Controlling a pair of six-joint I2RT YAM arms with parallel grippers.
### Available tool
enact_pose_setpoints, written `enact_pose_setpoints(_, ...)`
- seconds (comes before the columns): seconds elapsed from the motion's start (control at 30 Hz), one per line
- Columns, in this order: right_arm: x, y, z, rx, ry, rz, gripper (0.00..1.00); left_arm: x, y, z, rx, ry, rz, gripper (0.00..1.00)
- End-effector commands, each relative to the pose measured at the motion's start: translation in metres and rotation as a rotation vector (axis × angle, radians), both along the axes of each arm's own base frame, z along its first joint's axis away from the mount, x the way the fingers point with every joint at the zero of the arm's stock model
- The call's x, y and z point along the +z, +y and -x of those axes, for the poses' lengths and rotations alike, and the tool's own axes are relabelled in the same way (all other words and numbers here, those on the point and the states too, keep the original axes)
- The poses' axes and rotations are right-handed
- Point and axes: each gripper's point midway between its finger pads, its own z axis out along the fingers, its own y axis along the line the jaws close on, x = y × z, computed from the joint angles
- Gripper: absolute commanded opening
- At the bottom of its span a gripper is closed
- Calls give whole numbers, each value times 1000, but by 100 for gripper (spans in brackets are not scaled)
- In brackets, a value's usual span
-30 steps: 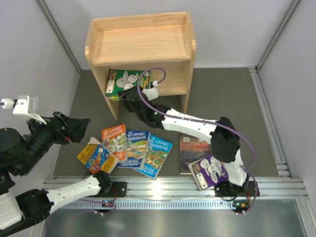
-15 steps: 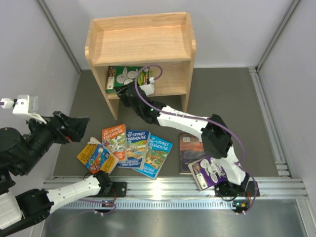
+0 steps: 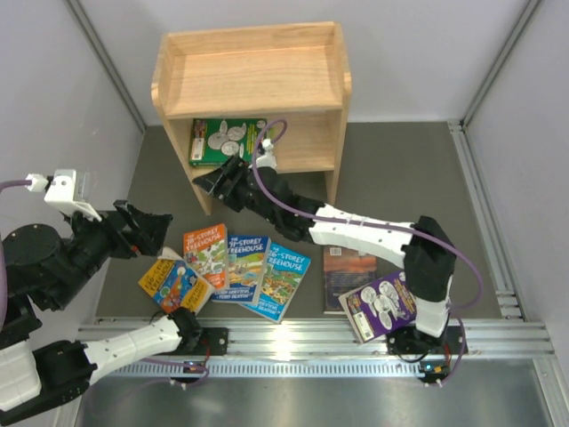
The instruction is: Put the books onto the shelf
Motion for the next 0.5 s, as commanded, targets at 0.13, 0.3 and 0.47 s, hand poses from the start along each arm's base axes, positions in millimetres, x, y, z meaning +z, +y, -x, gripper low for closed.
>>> enact_pose_setpoints(0.13, -43, 0, 83, 164, 72, 114, 74, -6, -11, 0, -30, 6, 48, 99)
enact_pose_setpoints(0.3, -108, 13, 89, 201, 194, 250, 81, -11, -12, 4, -45, 29, 62, 99)
enact_pose_setpoints(0.47, -139, 41, 101, 300, 211, 316, 85, -17, -1, 10, -21, 43, 64, 99)
